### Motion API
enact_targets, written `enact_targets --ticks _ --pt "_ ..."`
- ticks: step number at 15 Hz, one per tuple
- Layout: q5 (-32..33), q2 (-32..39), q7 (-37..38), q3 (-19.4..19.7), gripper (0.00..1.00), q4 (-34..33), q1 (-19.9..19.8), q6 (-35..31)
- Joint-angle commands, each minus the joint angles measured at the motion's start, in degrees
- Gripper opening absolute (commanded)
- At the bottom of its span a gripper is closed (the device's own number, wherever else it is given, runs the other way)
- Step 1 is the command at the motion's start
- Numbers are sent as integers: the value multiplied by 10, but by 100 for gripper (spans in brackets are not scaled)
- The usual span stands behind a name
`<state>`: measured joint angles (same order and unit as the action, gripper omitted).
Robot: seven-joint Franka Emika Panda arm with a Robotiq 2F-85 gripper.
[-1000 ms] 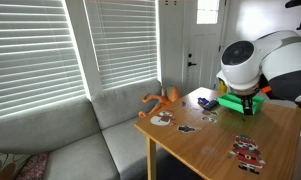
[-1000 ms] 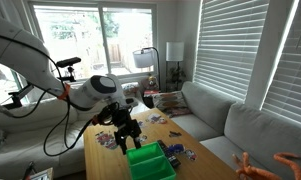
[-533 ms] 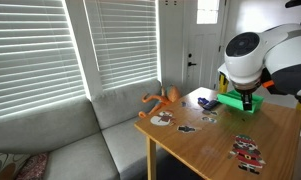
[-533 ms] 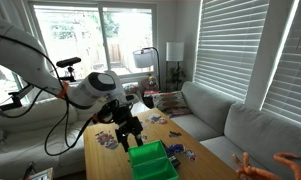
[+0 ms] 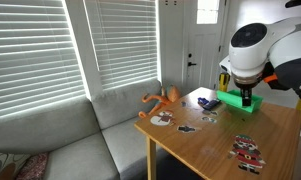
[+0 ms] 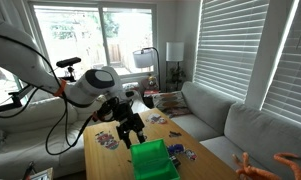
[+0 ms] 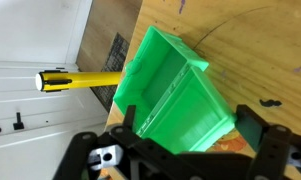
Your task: Close the green storage box
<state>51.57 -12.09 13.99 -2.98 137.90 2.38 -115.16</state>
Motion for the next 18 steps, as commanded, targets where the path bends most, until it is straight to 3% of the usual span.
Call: enact_targets --ticks 1,18 --pt "8 -28 -12 11 100 21 -7 -35" --pt "2 -98 -19 41 100 65 -33 -120"
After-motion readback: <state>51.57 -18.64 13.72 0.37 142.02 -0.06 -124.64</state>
